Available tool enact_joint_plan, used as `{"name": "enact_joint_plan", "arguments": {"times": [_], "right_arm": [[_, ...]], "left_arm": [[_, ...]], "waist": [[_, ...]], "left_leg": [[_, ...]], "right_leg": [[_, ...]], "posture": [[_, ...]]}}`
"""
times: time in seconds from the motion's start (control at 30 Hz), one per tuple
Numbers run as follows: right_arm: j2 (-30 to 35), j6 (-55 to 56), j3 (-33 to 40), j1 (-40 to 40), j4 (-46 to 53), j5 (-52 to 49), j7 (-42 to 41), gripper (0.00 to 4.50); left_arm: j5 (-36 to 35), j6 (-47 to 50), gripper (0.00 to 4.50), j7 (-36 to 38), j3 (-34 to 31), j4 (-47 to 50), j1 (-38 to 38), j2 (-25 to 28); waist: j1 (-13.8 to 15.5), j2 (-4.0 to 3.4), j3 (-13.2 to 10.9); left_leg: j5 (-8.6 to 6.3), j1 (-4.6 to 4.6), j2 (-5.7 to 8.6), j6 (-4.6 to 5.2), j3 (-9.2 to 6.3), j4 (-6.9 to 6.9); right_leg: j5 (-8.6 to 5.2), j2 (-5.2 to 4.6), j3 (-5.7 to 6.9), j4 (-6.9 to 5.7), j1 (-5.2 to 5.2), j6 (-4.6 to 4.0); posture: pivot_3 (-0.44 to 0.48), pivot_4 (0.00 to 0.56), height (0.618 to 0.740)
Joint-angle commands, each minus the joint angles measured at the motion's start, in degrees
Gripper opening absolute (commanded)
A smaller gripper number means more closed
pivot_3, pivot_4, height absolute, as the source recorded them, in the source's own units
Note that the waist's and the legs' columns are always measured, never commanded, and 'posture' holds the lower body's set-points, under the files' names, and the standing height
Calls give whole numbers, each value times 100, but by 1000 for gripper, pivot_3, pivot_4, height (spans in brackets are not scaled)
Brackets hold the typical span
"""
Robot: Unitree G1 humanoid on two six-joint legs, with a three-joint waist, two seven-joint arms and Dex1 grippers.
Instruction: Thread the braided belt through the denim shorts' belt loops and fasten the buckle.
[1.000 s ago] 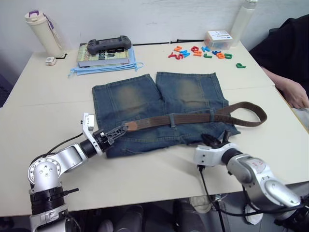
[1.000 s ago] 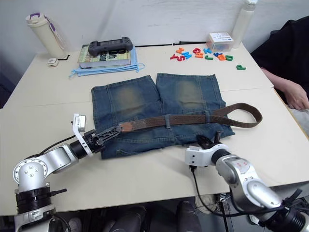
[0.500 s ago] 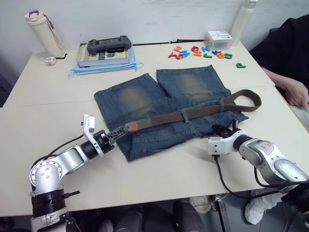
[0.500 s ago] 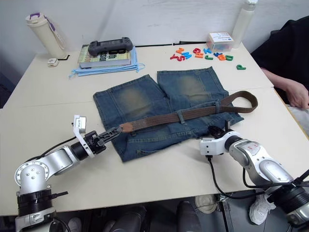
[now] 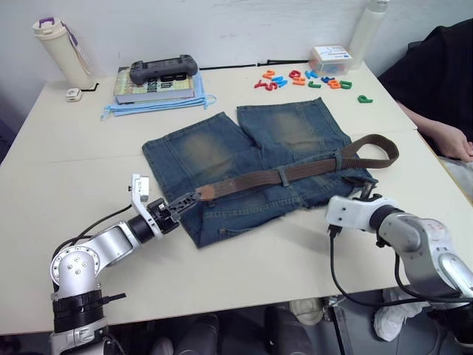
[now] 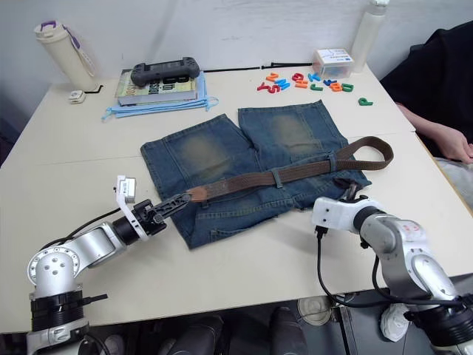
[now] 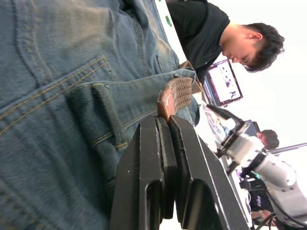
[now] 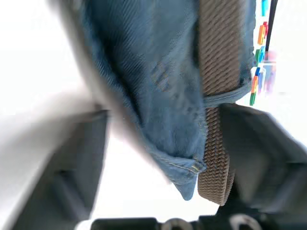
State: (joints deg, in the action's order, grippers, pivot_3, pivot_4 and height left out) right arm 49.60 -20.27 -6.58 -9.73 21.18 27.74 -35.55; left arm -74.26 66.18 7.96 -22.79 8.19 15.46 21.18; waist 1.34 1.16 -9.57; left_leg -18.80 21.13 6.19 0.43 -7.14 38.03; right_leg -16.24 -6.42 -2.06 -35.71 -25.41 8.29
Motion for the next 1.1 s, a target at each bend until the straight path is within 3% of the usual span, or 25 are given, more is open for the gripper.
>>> {"name": "enact_joint_plan", "arguments": {"times": [0.03, 0.13, 0.2, 0.27, 0.3, 0.33, 0.4, 0.47, 0.5, 0.63, 0.9, 1.1], "right_arm": [[-557, -1927, 653, -449, 1530, -1061, -887, 4240], [-647, -2952, 728, -790, 2140, -1490, -1266, 4240], [-1333, -4628, 1030, -1483, 2635, -2250, -1437, 4240], [-2430, -6602, 1382, -2204, 3115, -2900, -1702, 4240], [-3320, -7007, 1560, -2185, 3150, -3157, -1630, 4240], [-3950, -7208, 1702, -2137, 3156, -3375, -1519, 4240], [-6100, -7223, 2047, -1836, 2950, -3488, -743, 4240], [-7478, -7223, 2226, -1590, 2769, -3593, -128, 4240], [-7818, -7223, 2289, -1502, 2671, -3718, 123, 4240], [-8261, -7223, 2770, -1547, 2061, -4307, 909, 4240], [-8287, -7223, 4012, -2408, 749, -5632, 2063, 4240], [-8206, -7063, 4373, -2883, 34, -6490, 2760, 4240]], "left_arm": [[-254, -78, 0, -29, 30, 151, 112, -46], [-293, -92, 0, -73, 56, 171, 128, -49], [-335, -95, 0, -103, 52, 161, 138, -36], [-379, -96, 0, -139, 49, 162, 141, -21], [-410, -95, 0, -164, 46, 167, 137, -9], [-437, -98, 0, -186, 46, 170, 134, 1], [-498, -102, 0, -238, 43, 177, 127, 21], [-548, -107, 0, -285, 50, 187, 121, 32], [-573, -114, 0, -310, 60, 195, 117, 34], [-657, -144, 0, -378, 83, 237, 89, 56], [-764, -227, 0, -490, 85, 305, 19, 84], [-815, -274, 0, -528, 123, 320, -12, 107]], "waist": [[-3, 0, 0], [13, -2, -1], [16, 0, -1], [7, 0, 0], [-8, -2, 1], [-12, 9, 14], [-13, 13, 17], [4, -20, -4], [11, -21, -3], [-19, -19, 0], [-148, -20, -1], [-155, -20, -1]], "left_leg": [[-1, 0, -2, -2, -1, 0], [-2, 0, -2, -3, -3, 1], [-2, 2, -3, -3, -7, 1], [-2, 2, -2, -2, -8, 1], [-1, 3, -5, -4, -10, 1], [-2, 2, -10, -8, -9, -1], [-12, -3, -35, -30, -17, -2], [-20, 6, -47, -45, -23, 7], [-13, 13, -28, -32, -20, 2], [-3, 1, 8, -5, -1, 4], [-3, -4, -15, -22, -3, -10], [-3, -6, -15, -22, -3, -9]], "right_leg": [[0, 1, 0, 0, 0, 0], [1, 0, 1, 0, 0, -2], [1, -2, 5, 4, 2, -3], [3, -3, 5, 2, 1, -5], [4, -3, 7, 2, 0, -7], [5, -3, 5, -1, -5, -11], [-3, 2, 17, -7, -5, -33], [-6, 13, 24, -29, -17, -54], [-3, 9, 27, -32, -24, -52], [7, -10, 17, -22, -11, -34], [3, 3, 22, -27, -21, -40], [3, 2, 20, -26, -18, -40]], "posture": [[0, 150, 731], [0, 150, 731], [0, 150, 731], [0, 150, 731], [0, 150, 731], [0, 150, 731], [0, 150, 731], [0, 150, 731], [0, 150, 731], [0, 150, 731], [0, 150, 731], [0, 150, 731]]}}
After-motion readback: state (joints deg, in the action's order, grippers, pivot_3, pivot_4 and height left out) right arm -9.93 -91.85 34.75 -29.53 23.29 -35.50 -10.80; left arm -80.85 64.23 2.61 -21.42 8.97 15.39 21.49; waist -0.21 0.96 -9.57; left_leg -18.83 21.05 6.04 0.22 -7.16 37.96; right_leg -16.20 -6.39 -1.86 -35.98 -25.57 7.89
